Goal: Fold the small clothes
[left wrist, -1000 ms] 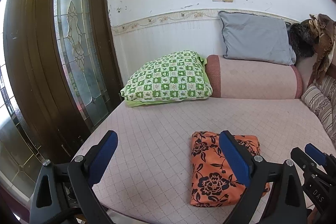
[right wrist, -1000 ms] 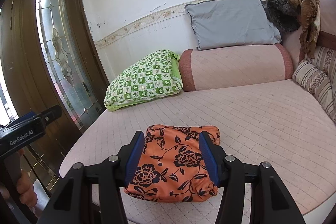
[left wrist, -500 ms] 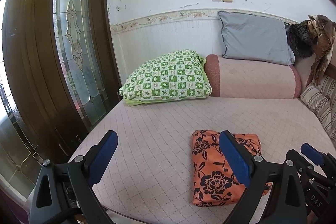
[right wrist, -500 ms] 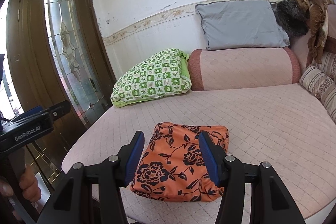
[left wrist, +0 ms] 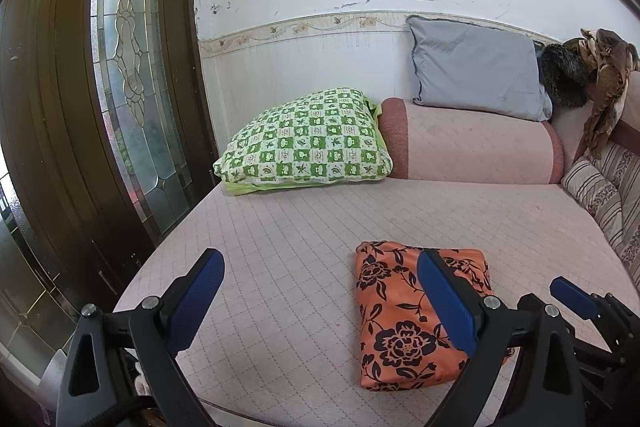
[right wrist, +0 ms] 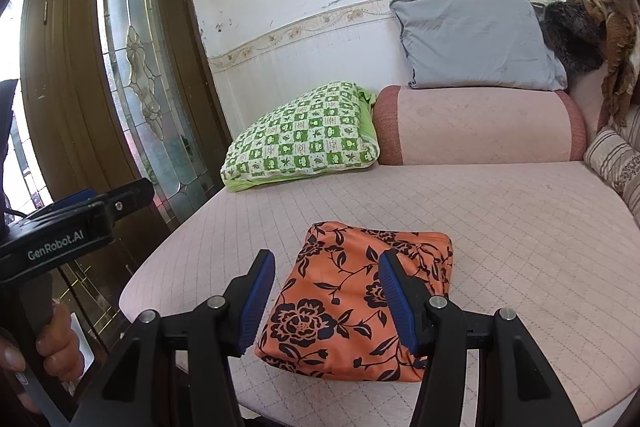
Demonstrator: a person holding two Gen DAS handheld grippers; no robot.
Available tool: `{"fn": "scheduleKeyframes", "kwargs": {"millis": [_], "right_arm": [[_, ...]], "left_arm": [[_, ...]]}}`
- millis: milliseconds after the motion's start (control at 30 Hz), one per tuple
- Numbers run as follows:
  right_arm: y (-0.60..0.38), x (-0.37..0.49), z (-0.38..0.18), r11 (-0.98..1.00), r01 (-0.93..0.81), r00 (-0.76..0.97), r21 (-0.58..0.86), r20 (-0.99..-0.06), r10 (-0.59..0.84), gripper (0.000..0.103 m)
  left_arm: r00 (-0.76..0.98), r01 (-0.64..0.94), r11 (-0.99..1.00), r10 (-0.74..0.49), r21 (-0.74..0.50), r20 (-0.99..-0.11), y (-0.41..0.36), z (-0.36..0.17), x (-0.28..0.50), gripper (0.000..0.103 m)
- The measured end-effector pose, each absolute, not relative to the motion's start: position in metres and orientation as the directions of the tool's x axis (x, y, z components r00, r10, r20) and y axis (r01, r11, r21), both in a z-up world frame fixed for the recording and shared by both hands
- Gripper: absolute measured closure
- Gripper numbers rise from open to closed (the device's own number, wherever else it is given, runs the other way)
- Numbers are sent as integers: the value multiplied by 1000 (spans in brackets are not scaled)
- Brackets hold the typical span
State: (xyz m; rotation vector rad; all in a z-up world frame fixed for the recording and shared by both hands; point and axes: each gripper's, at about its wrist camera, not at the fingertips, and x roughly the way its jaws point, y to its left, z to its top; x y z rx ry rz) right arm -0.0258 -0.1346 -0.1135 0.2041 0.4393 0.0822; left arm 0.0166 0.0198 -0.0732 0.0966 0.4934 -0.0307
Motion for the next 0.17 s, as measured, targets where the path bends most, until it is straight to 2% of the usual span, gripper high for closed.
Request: {"fn": "scheduleKeyframes", "kwargs": {"millis": [167], "right_arm": [[-137, -18, -120, 973, -27, 896, 230, -425, 125, 45]], "left_arm": [[879, 61, 996, -21, 68, -477, 20, -80, 23, 6]]}}
